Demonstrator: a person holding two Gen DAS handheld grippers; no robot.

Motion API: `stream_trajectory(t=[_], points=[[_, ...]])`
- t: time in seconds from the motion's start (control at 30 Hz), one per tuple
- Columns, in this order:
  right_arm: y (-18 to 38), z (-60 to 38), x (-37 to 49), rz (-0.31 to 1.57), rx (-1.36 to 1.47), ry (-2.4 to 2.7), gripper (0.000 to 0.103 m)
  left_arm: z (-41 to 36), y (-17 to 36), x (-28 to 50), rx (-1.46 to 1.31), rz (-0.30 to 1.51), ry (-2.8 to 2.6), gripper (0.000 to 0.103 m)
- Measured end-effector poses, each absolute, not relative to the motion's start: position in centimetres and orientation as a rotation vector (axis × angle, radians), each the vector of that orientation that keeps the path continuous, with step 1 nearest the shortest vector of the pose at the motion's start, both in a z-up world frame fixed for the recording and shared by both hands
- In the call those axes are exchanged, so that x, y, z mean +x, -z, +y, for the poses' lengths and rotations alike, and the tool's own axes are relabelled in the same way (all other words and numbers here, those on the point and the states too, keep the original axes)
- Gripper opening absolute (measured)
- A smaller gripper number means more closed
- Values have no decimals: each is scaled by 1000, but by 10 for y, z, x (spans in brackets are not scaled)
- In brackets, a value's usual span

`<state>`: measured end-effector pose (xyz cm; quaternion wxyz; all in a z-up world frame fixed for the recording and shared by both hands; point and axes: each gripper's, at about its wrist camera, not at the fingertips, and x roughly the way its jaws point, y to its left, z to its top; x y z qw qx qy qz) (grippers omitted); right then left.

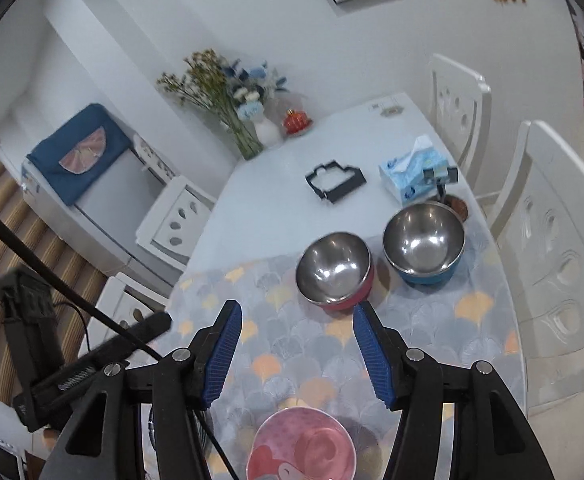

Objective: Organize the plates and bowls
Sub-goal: 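Move the left gripper to the red steel bowl and close on its rim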

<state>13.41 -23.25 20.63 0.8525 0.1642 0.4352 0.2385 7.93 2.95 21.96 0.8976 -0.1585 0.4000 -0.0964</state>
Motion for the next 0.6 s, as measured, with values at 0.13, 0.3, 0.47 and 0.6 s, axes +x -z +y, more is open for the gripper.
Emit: stream_trajectory(t=[0.13,0.3,0.47,0.6], points=[[-181,-227,153,979,350,-489,56,24,-198,107,-329,884,210,50],[-151,-225,178,1035,363,-462,56,27,-162,140,-391,971,216,50],[-125,-225,207,1085,379,-433,56,27,-134,173,-405,1027,206,48],[-100,-221,230,1131,395,-416,56,27,-111,201,-403,1064,190,48]])
